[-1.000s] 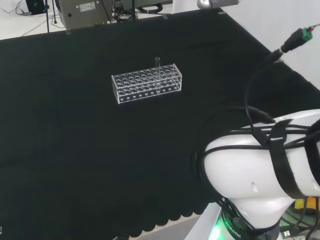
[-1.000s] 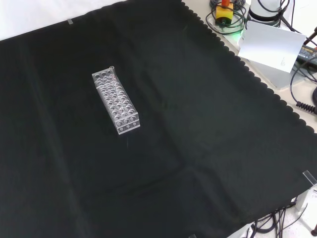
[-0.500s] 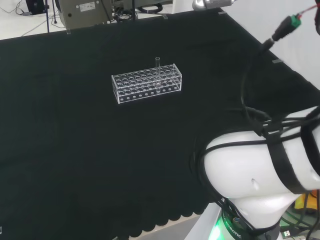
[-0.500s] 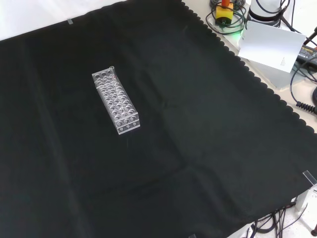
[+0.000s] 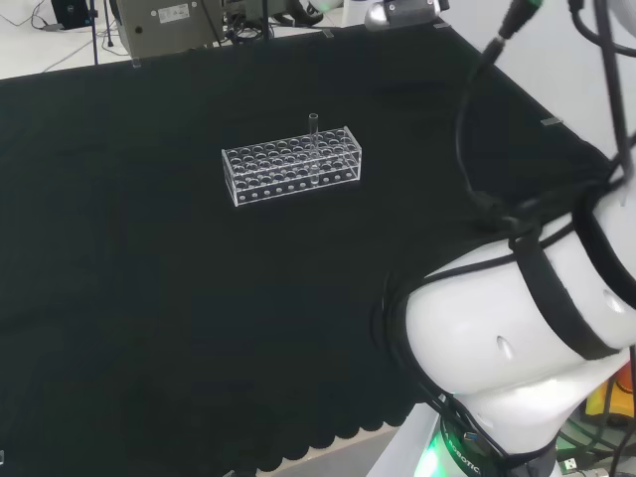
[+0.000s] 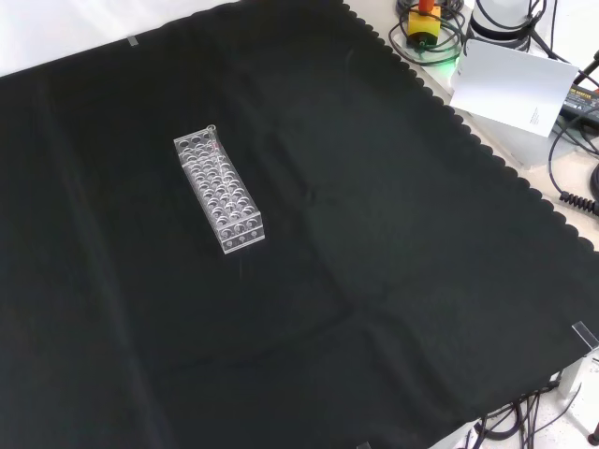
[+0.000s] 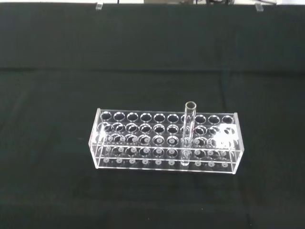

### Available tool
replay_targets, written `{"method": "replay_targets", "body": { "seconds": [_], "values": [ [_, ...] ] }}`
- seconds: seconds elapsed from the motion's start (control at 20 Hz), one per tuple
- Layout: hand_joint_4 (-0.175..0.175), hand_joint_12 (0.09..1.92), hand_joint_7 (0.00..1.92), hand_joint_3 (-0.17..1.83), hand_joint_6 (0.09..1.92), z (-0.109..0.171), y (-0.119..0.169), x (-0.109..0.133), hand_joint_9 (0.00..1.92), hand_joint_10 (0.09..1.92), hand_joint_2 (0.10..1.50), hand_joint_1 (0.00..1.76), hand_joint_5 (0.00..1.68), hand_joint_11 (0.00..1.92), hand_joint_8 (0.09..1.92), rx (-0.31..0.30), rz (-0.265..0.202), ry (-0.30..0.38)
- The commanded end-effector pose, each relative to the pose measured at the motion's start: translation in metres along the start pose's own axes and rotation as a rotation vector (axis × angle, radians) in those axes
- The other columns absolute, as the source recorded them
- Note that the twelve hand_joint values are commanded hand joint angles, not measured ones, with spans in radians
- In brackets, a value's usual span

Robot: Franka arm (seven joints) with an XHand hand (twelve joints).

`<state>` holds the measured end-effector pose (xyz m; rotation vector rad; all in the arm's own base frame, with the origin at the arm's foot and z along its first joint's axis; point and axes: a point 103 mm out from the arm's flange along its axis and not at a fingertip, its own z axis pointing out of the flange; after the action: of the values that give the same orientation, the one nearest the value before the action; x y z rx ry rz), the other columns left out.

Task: Pick up the test tube.

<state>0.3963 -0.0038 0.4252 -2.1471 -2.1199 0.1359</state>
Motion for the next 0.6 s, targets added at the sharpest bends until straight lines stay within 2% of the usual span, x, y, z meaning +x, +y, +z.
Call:
{"method": "replay_targets", "body": {
  "seconds": [0.05,0.35,0.6],
  "values": [
    [-0.07,1.5,0.12,-0.17,0.12,0.03,0.053,-0.01,0.11,0.95,1.08,0.59,0.24,0.0,0.88,0.048,-0.013,0.017],
    [-0.077,1.53,0.16,-0.17,0.13,0.064,0.082,-0.02,0.16,0.95,1.09,0.61,0.27,0.0,0.89,0.123,0.012,0.015],
    [-0.079,1.54,0.18,-0.17,0.13,0.093,0.103,-0.024,0.17,0.95,1.09,0.62,0.27,0.0,0.9,0.186,0.011,0.002]
  ]
}}
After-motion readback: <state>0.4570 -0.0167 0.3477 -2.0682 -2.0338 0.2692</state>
